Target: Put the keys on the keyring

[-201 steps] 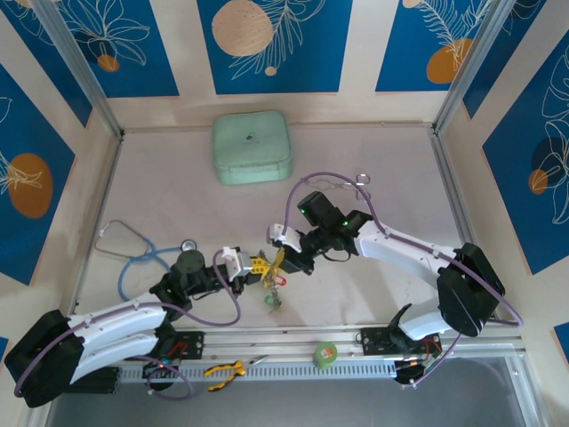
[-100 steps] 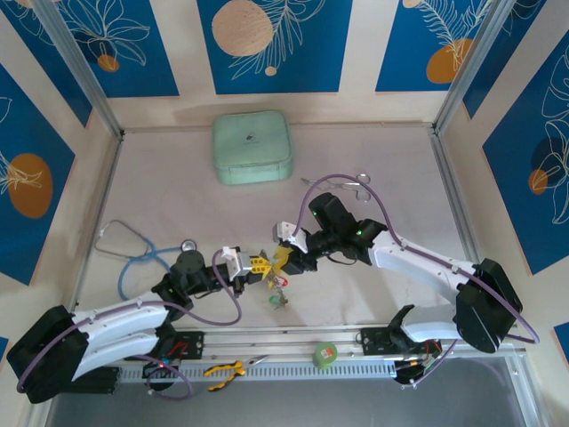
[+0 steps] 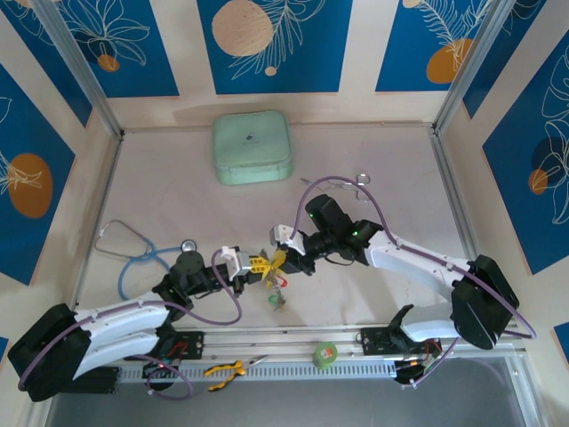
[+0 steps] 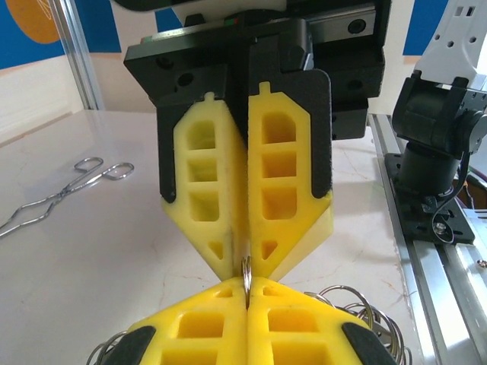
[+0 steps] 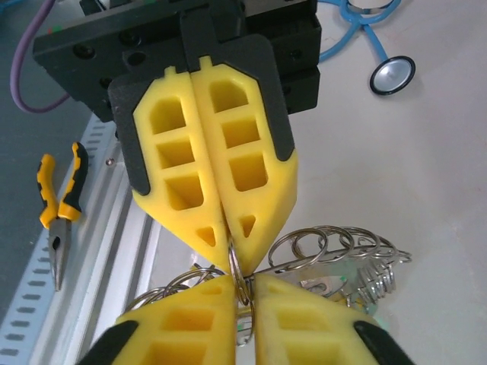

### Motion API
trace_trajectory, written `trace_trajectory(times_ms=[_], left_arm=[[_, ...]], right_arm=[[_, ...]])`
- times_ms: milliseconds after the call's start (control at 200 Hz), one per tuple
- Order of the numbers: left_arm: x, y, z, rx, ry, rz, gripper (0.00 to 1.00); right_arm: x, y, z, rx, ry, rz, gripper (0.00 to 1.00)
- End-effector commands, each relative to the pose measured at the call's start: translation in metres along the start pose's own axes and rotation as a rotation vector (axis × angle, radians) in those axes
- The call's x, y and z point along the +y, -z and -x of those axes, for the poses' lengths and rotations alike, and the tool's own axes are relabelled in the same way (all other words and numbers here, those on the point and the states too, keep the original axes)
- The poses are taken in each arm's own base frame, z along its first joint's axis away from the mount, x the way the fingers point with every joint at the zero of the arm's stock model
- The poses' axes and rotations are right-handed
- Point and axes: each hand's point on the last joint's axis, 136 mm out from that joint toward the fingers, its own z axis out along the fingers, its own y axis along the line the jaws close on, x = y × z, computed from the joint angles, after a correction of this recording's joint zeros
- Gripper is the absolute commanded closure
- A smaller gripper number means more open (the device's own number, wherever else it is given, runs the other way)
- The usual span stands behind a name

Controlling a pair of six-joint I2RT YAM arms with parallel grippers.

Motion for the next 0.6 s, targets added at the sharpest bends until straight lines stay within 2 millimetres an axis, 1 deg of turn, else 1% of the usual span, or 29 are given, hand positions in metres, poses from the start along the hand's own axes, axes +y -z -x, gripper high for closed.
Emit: trace_trajectory(times_ms=[0,30,95,135,165,265,340,430,510,595], left_arm=[[-0.004,0.000,0.019,-0.076,-0.028,-0.022,1.00],[-0.002,0.000,0.019,-0.073,-0.024,-0.010,1.00],[0.003,0.000,0.016,-0.058,-0.013,0.022,0.84],[0.005,0.000,0.014,-0.042,-0.012,0.033,0.80],[0.006,0.000,0.011,-0.021,-0.013,0.039,0.79],[0.009,0.000,0.002,0.059,-0.021,0.048,0.78],[0.010,0.001,-0.001,0.096,-0.031,0.053,0.78],[0.009,-0.002,-0.005,0.143,-0.035,0.038,0.79],[0.009,-0.004,-0.004,0.149,-0.043,0.027,0.80],[0.010,-0.006,-0.001,0.136,-0.049,0.027,0.81]], right_arm=[[0.003,0.001,0.015,-0.038,0.031,0.022,0.99],[0.003,0.002,0.014,-0.035,0.035,0.018,1.00],[0.001,0.005,0.013,-0.013,0.044,-0.006,1.00],[-0.001,0.006,0.011,0.015,0.052,-0.025,1.00],[-0.002,0.008,0.009,0.044,0.064,-0.042,1.00],[-0.004,0.010,-0.001,0.162,0.094,-0.072,1.00],[-0.004,0.011,-0.007,0.232,0.117,-0.075,1.00],[-0.001,0.010,-0.006,0.271,0.137,-0.063,1.00],[0.002,0.007,-0.003,0.297,0.163,-0.051,1.00],[0.004,0.003,-0.005,0.335,0.180,-0.044,1.00]])
